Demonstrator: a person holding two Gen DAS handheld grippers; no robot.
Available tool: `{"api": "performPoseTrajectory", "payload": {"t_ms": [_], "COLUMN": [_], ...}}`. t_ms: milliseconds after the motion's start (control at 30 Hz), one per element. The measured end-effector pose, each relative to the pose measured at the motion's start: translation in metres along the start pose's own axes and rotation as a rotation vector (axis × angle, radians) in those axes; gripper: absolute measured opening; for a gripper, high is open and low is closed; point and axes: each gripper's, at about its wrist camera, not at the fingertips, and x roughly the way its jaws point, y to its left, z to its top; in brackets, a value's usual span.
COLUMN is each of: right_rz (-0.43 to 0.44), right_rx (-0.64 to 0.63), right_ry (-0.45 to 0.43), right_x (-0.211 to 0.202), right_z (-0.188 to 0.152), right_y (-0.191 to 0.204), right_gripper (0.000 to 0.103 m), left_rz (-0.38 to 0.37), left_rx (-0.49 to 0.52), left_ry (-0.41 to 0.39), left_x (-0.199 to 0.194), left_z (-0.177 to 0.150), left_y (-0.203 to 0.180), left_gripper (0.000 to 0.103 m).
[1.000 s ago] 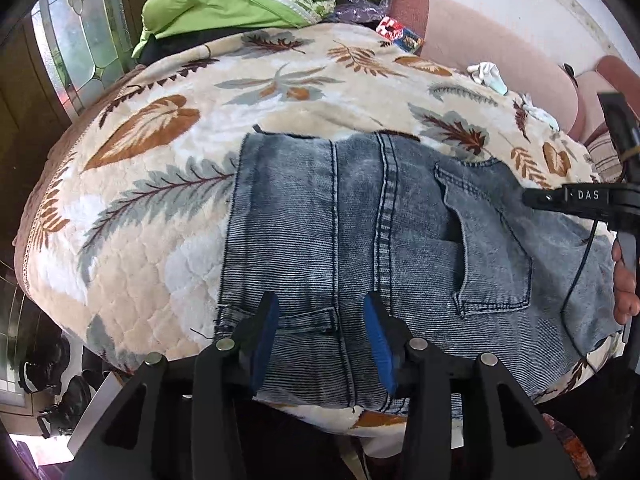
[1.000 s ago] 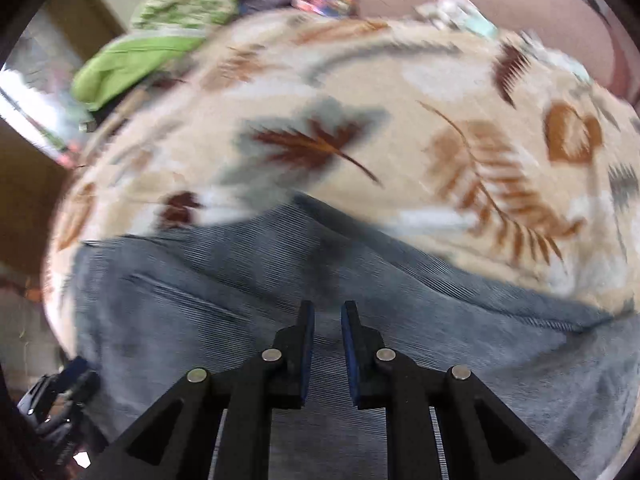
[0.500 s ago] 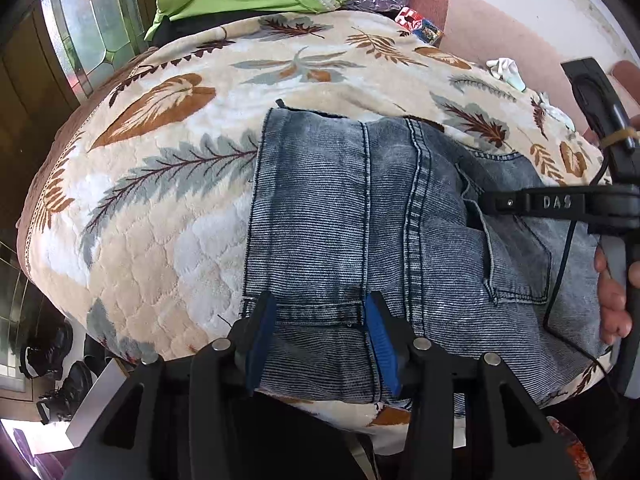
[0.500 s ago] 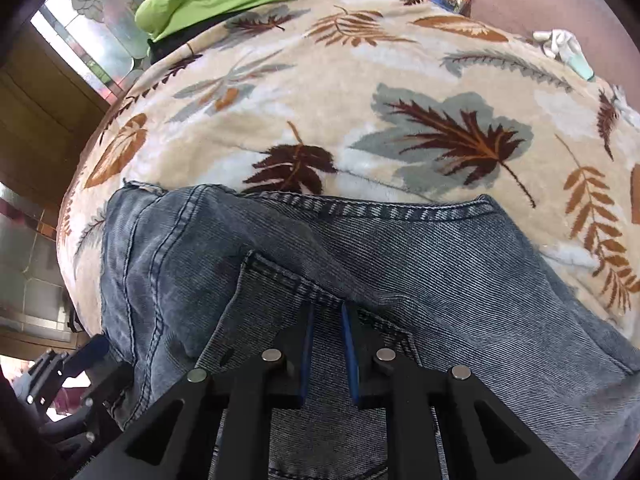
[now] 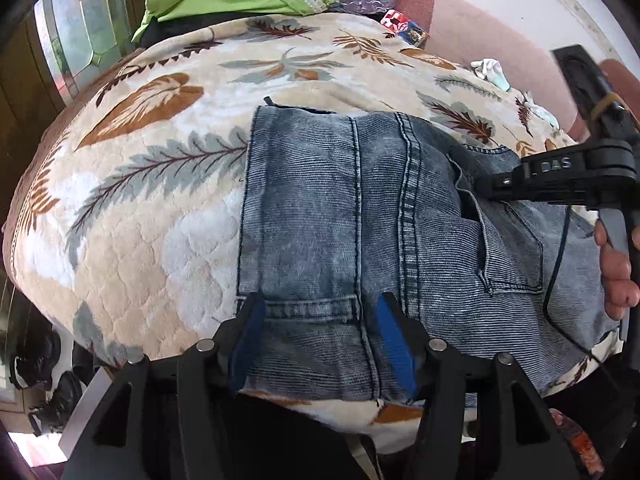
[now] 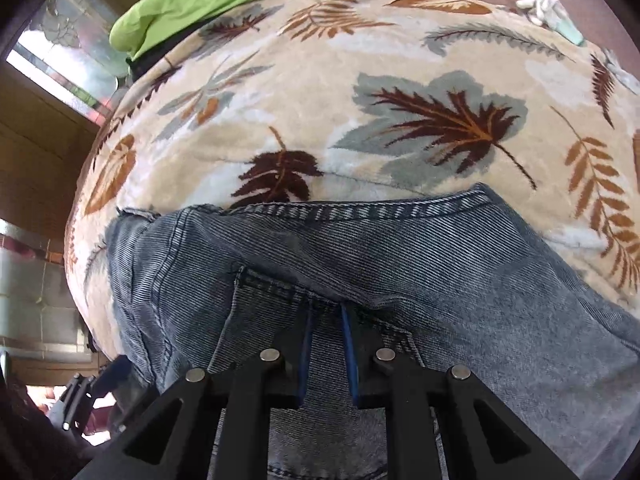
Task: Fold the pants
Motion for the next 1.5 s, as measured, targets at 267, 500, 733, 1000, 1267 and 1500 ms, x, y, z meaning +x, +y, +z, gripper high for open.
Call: {"api": "performPoseTrajectory", "payload": {"t_ms": [267, 500, 733, 1000, 1267, 1500], "right_rz": [-0.038, -0.14, -0.232, -0.35, -0.396, -0.371], "right_rx": [0.029, 0.146, 0.262, 0.366, 0.419, 0.369], "right_ry": [-0.153, -0.164, -0.162, -0.13, -0.046, -0.087], "right_x": [-0.063, -0.103, -0.133, -0.142, -0.109, -0.115], "right_z": [-0.027, -0.068, -0.116, -0.153, -0.168, -0.183], "right_y": [-0.038, -0.115, -0.177, -0.227, -0.259, -0.26], "right_gripper": [0.017, 0.017, 0.017, 0.017, 0.017, 0.021], "left_rz": [0.016, 0.044, 0.075, 0.047, 0.083, 0.071], "left_rx": [-0.037, 0.085, 0.212, 0.203, 0.262, 0.284], "left_ry": [-0.053, -0.006, 0.047, 0.043, -0.015, 0.018], "left_x": [-0.025, -0.016, 0.005, 0.021, 0.027, 0.027], "left_z": [0.012, 0.011, -0.001, -0.002, -0.014, -0.011], "left_y": [-0.014, -0.061, -0.099, -0.087, -0.095, -0.094], "left_gripper": [0.074, 0.075, 0.079, 0.1, 0.103, 0.103]}}
